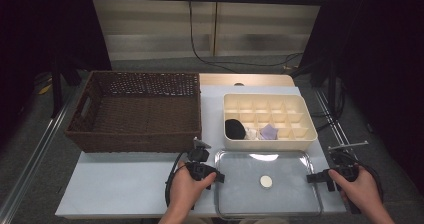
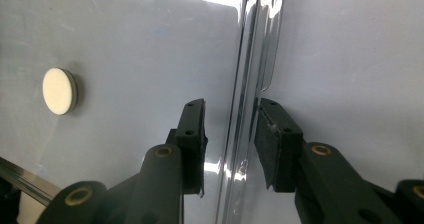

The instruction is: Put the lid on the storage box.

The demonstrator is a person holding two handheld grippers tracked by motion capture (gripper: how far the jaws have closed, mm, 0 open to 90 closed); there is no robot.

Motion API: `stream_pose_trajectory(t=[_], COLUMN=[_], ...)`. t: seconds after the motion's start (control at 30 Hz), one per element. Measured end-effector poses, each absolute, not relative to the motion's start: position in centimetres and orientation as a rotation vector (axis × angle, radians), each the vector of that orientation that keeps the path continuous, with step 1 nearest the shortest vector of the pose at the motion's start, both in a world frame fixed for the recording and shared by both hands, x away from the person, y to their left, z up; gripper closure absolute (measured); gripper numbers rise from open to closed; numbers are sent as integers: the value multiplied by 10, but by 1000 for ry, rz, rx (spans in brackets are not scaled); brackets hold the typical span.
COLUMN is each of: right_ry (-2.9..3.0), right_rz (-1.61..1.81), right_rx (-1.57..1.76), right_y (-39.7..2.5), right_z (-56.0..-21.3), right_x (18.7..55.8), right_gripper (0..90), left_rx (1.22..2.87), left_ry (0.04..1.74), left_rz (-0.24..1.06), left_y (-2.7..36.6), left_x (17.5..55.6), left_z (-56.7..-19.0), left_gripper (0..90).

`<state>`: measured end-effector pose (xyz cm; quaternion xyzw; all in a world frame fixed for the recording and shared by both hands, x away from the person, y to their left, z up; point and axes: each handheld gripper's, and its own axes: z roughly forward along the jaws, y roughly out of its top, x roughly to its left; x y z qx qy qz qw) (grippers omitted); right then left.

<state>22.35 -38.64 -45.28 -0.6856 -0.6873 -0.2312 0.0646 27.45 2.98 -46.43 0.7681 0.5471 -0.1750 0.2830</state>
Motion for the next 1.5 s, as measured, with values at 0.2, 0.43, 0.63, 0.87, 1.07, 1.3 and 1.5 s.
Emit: stream_pose_trajectory(t=[0.2,0.43,0.63,0.87,1.07,1.3,1.5], right_ry=[-2022,-2025,-2026,-2056,-2063,-2082,-2068], right_rz=[-753,-810,-837,-873,-910,-951,-993], right_rx=[-2101,-2095,-2090,-2058,-2053,-2042,-2055], right_y=[-389,-391,-387,-379,-375,-375,-375], right_z=[-452,-441,-436,-429,-415,-402,-396], right_x=[220,215,214,215,214,217,224], right_gripper=[700,742,754,761,763,767,768], left_rx=[2066,2057,2054,2035,2010,1972,1940], left_ry=[1448,1434,1423,1419,1385,1381,1371], left_rz=[-471,-469,-452,-429,-403,-397,-369], left_y=[35,39,45,56,63,66,67], left_x=[275,274,274,275,275,280,287], left_z=[-456,-448,-441,-431,-418,-409,-400], left_gripper=[723,755,765,768,774,775,779])
